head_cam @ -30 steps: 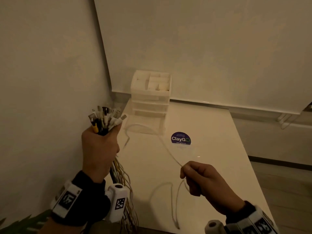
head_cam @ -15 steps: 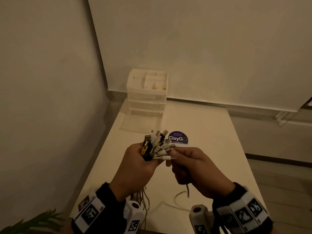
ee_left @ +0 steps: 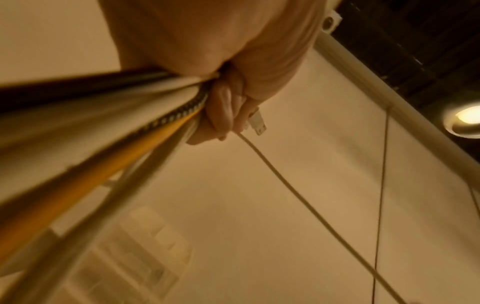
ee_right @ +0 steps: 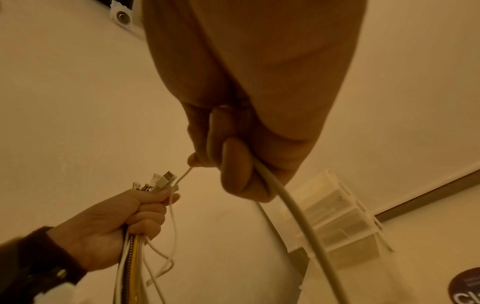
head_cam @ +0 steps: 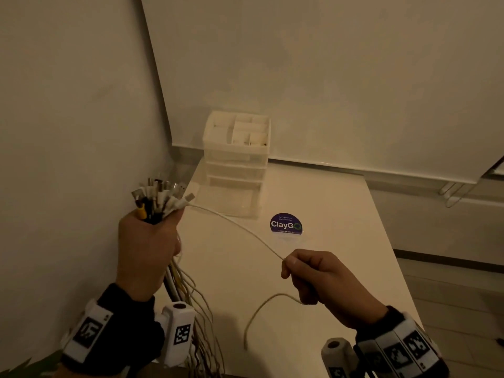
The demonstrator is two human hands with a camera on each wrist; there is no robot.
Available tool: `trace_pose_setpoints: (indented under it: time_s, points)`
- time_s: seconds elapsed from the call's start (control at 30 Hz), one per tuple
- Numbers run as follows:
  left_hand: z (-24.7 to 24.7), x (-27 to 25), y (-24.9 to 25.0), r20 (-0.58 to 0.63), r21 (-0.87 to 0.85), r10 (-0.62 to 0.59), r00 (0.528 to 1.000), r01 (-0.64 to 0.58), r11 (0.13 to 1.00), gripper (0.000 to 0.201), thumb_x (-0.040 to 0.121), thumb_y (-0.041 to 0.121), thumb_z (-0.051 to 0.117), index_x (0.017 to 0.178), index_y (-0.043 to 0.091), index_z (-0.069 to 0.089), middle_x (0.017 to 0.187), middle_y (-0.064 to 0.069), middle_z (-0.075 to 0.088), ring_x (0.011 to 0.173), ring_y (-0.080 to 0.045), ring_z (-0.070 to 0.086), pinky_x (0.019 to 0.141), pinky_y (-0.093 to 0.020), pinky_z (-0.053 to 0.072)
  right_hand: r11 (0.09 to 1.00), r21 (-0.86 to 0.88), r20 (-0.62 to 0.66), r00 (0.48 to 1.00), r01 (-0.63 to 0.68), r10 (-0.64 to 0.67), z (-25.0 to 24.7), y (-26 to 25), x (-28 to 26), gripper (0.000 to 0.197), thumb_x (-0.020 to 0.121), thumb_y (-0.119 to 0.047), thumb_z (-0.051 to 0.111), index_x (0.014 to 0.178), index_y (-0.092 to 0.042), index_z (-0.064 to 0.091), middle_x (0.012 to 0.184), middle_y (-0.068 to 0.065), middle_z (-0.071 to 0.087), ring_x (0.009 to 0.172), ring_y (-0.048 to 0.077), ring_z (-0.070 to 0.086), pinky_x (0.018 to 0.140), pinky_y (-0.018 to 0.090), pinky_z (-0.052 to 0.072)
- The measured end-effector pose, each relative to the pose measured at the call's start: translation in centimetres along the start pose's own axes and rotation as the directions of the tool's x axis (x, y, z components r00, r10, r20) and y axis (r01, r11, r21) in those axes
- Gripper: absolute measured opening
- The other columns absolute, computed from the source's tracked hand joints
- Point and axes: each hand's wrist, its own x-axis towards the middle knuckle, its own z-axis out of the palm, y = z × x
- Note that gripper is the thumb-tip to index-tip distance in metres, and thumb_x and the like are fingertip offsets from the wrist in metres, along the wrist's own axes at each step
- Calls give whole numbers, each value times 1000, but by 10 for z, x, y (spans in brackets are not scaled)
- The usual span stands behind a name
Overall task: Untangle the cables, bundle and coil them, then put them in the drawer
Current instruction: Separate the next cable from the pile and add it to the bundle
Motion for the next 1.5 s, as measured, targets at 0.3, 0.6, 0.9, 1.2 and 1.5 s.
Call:
trace_pose_setpoints:
  time_s: [0.3, 0.6, 0.9, 1.2, 1.5]
  points:
    - [32, -73, 19, 545, 96, 91, 834, -170, 981, 24, 83, 2, 69, 82, 26, 70, 63, 14, 69, 56, -2, 62, 54, -10, 44, 997, 82, 51, 999, 13, -18, 25, -25, 10, 31, 99, -13, 45, 82, 7, 60, 56, 8, 29, 51, 18, 17, 48, 27, 19]
    - [31, -51, 13, 560, 94, -11, 829, -51, 994, 28, 85, 3, 67, 70, 26, 60, 41, 18, 54, 38, 3, 50, 44, -8, 36, 996, 82, 54, 998, 26, -30, 32, -28, 4, 28, 99, -16, 46, 96, 3, 66, 60, 10, 34, 51, 15, 27, 50, 28, 26]
    - [3, -6, -4, 212, -95, -36, 977, 57, 994, 29, 82, 25, 72, 56, 19, 60, 38, 8, 33, 32, -10, 26, 47, -28, 28, 999, -30, -42, 998, 36, -37, 29, -11, -9, 26, 99, -17, 49, 90, -5, 69, 56, 1, 46, 51, 11, 36, 52, 28, 30]
    - [-5, -29, 7, 197, 57, 77, 977, -90, 994, 15, 81, 10, 73, 72, 20, 66, 43, 14, 56, 37, 0, 47, 42, -20, 40, 1000, -9, -75, 997, 2, -3, 30, -12, -14, 29, 98, -18, 50, 81, -4, 68, 57, 5, 33, 51, 15, 24, 51, 31, 22]
    - [27, -70, 9, 636, 38, -19, 772, -6, 999, 26, 84, 2, 67, 69, 23, 61, 41, 17, 54, 40, 4, 52, 45, -6, 37, 984, 174, -27, 999, 42, -38, 37, -24, -6, 30, 99, -16, 46, 93, 6, 64, 56, 3, 29, 49, 14, 20, 48, 27, 20]
